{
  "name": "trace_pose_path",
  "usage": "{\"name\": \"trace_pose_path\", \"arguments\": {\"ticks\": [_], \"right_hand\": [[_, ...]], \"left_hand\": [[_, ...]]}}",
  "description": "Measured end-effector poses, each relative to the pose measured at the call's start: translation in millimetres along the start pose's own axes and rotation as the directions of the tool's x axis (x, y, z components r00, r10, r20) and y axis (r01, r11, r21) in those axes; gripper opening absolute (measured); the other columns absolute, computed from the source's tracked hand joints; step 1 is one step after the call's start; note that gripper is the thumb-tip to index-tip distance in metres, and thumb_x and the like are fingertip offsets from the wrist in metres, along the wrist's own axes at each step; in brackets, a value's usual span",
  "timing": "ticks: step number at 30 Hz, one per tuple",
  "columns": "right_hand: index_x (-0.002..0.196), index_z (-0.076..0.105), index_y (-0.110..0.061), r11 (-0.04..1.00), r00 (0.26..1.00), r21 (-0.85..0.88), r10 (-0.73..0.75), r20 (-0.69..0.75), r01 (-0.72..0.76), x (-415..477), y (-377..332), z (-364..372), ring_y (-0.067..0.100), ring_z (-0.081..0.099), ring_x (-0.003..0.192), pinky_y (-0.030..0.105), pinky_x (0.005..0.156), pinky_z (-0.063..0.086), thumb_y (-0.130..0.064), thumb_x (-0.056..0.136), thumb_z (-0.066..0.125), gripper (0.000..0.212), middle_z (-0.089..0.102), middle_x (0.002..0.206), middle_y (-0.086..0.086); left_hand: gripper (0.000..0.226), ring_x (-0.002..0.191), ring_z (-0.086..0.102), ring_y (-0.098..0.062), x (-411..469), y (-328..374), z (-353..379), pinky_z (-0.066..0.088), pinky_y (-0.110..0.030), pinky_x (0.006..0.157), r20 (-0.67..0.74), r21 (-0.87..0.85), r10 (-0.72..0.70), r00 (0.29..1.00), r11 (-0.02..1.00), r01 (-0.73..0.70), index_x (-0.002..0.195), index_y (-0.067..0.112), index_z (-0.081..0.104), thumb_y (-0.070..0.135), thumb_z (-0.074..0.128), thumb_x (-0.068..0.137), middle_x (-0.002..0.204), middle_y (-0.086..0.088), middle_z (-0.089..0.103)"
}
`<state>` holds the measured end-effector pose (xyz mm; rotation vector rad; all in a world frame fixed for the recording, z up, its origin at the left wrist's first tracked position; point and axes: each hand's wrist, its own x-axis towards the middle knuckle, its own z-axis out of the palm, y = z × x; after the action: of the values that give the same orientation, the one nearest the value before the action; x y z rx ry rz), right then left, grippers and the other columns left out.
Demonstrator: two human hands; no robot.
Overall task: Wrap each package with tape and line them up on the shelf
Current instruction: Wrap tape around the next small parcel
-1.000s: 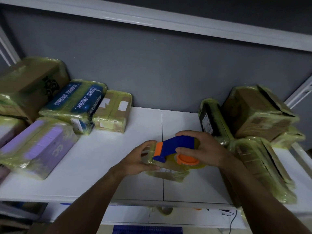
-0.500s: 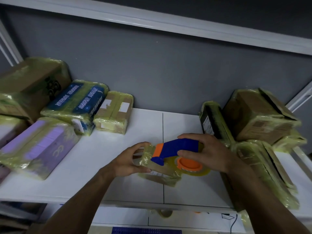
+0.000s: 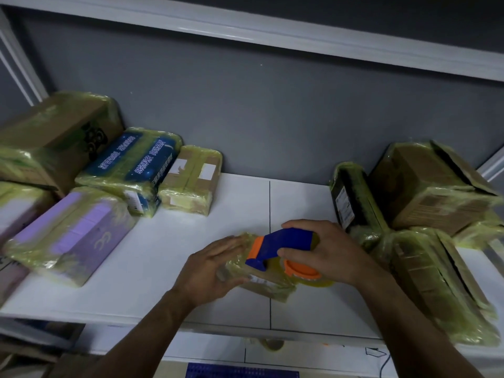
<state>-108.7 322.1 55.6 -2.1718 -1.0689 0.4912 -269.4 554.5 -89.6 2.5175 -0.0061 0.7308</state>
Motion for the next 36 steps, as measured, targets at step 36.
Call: {"name": "trace_pose_path", "arguments": {"ticks": [36], "right_hand": [[0.095,0.053,-0.078,0.998,0.996,0.055,0.025,-0.081,-0.021,-36,-10,4,-0.017,0.058,0.097,0.001,0.071,0.047,-0.056,0.079,0.079,0.038,0.061,0.102,-0.041]], "left_hand": [[0.071,0.106,0.061,-0.017,26,-18,-8,0.048,-0.031,0.084,0.137,0.377,0.166,0.977,0.903,-0.206,0.132,0.023,0.065,0.074,0.063,0.084,0.137,0.012,0.061]]}}
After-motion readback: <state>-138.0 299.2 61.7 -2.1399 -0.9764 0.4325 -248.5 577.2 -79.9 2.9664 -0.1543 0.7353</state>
